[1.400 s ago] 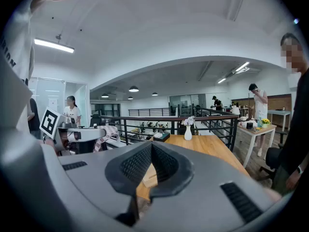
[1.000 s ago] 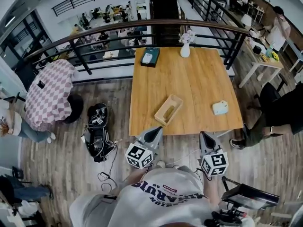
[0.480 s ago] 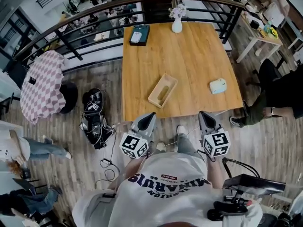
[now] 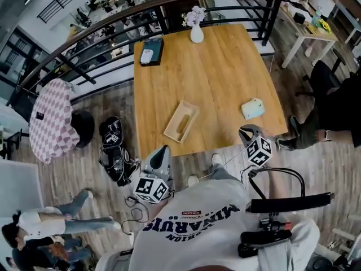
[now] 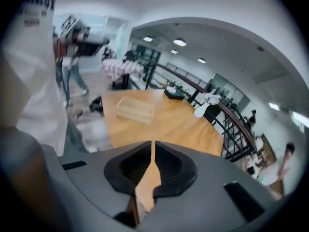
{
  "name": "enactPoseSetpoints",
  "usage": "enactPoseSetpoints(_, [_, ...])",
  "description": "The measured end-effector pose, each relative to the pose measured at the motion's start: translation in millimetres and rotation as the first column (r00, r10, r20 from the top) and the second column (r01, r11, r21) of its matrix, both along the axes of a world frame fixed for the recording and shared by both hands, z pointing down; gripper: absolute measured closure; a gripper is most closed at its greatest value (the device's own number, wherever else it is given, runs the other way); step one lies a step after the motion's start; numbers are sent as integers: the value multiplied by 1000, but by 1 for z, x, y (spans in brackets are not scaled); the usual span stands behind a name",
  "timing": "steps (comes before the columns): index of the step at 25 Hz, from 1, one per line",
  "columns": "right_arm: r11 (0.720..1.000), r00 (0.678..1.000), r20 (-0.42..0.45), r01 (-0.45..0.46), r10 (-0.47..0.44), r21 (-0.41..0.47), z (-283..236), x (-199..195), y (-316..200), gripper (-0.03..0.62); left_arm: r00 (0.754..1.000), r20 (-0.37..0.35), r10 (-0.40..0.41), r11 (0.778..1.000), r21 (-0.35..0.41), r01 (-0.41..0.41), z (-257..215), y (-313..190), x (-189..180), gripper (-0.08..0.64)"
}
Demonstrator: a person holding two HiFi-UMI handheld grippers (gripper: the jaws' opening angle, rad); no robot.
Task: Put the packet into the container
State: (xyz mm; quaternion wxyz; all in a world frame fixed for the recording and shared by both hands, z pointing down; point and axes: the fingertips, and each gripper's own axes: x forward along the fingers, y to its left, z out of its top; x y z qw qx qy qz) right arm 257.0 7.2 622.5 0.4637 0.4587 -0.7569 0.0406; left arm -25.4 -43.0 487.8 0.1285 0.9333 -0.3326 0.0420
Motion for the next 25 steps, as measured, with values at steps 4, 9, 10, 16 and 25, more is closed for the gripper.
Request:
enactPoseSetpoints(4, [965,947,-237,169,-215,-202,78,72,-9,521,998,14,-64,998,-16,64,3,-18,18,561])
enactPoseSetpoints(9, [925,916,-248,239,-316,-295,133,144,-53,354,990,32,-138,990,-33,139,11,-44,40,561])
enactPoseSetpoints(10, [917,902,-271,247,-336,-314,141,156,-64,344,988,34,-152,988,-33,153,11,-49,44,561])
enactPoseSetpoints(16, [855,822,-327,325,-467,-404,174,191,-108,298,978,51,-202,979,-31,203,9,-60,61,561])
enactPoseSetpoints(25, [773,768,-291,383,-571,-506,223,208,-115,268,962,84,-258,962,-65,264,30,-70,73,561])
